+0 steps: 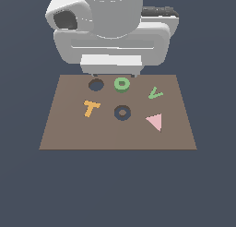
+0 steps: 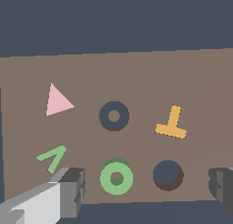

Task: Insert a designated object into the corresponding slot on a board.

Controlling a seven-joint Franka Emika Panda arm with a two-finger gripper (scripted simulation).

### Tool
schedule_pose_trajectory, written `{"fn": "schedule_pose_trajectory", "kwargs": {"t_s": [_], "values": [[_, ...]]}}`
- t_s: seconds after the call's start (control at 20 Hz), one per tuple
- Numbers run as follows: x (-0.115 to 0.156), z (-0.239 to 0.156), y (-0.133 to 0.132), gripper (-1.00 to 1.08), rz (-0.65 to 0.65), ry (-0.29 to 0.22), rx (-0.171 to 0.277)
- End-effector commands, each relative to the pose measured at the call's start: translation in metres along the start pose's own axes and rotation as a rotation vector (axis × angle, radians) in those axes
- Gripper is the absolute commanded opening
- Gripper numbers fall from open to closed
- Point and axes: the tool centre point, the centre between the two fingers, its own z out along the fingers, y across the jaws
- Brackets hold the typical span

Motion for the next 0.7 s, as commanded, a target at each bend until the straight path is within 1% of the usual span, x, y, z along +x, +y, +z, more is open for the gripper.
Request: {"fn": "schedule_pose_trajectory", "kwargs": {"t_s": [0.0,0.3,0.65], "values": [[0.0,0.0,0.0,1.0,0.0,0.0,0.0],[-0.003,0.005,0.0,1.0,0.025,0.0,0.0],[-0.015,0.022,0.002,1.0,0.118,0.001,-0.001]]}}
